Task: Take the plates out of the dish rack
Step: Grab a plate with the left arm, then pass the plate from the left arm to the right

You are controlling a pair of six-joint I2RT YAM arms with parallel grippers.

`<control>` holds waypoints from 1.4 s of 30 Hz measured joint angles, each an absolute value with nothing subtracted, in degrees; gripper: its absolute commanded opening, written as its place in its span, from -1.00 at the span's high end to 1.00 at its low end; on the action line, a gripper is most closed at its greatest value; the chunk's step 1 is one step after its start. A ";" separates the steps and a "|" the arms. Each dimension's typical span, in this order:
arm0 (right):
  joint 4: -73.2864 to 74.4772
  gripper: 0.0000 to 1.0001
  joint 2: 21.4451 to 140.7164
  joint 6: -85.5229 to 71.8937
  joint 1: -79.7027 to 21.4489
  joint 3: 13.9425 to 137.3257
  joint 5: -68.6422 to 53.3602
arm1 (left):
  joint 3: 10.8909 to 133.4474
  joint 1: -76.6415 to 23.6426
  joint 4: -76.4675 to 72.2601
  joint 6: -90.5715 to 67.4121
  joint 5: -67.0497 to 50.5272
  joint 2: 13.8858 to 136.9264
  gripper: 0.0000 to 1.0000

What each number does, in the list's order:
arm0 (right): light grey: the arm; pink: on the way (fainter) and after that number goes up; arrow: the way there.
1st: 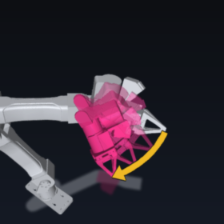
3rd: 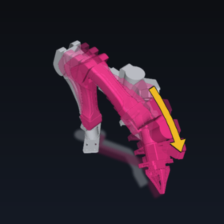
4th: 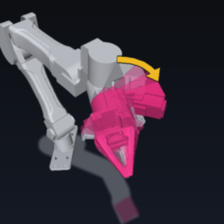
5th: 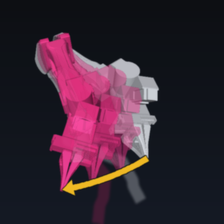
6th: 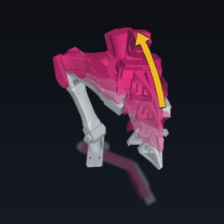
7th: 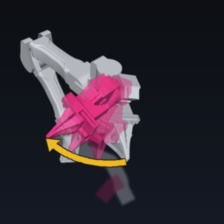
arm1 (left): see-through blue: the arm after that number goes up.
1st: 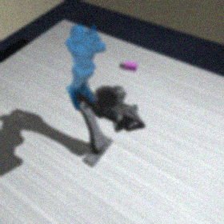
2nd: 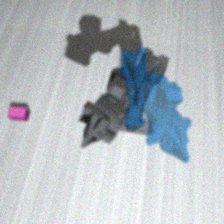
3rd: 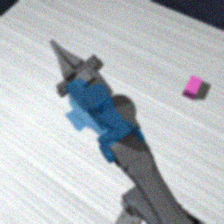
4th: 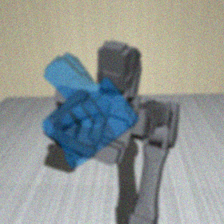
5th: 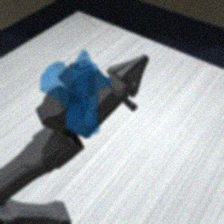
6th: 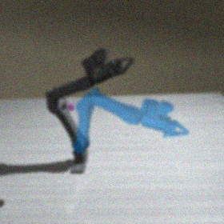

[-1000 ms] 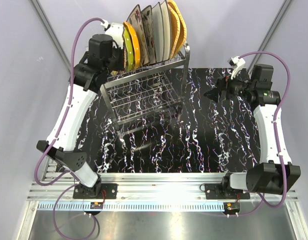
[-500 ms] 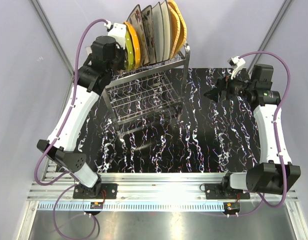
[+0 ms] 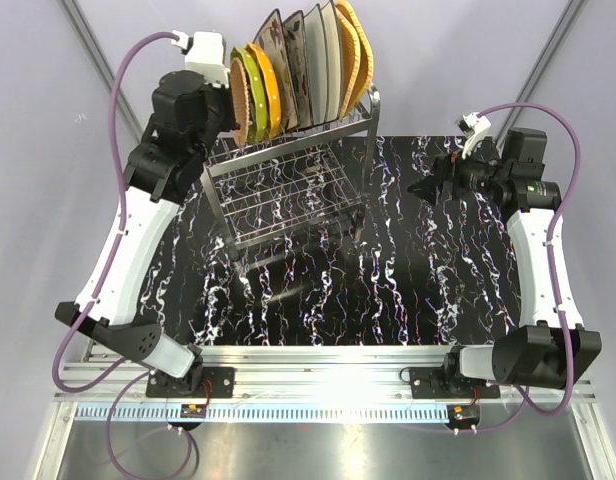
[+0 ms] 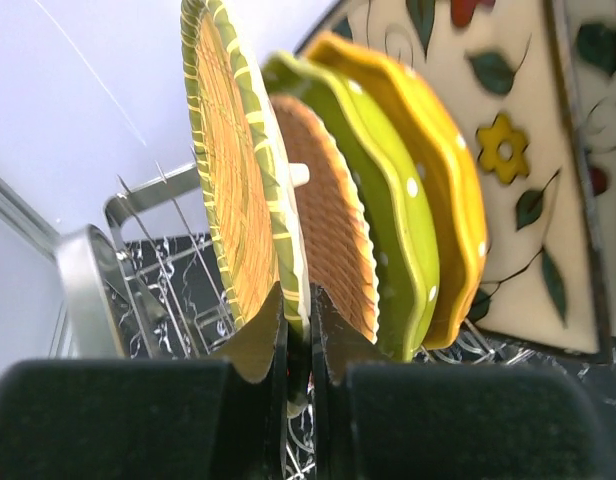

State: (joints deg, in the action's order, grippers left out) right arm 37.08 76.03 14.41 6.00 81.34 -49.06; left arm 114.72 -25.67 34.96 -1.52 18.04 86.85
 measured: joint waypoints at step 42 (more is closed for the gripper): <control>16.45 -0.99 66.78 -18.50 6.00 77.23 -67.02 | 66.61 -59.24 16.19 53.45 6.96 49.80 1.00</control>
State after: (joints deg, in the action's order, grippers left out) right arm 16.45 66.78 -18.50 6.00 77.23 -67.02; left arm 66.61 -59.24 16.19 53.45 6.96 49.80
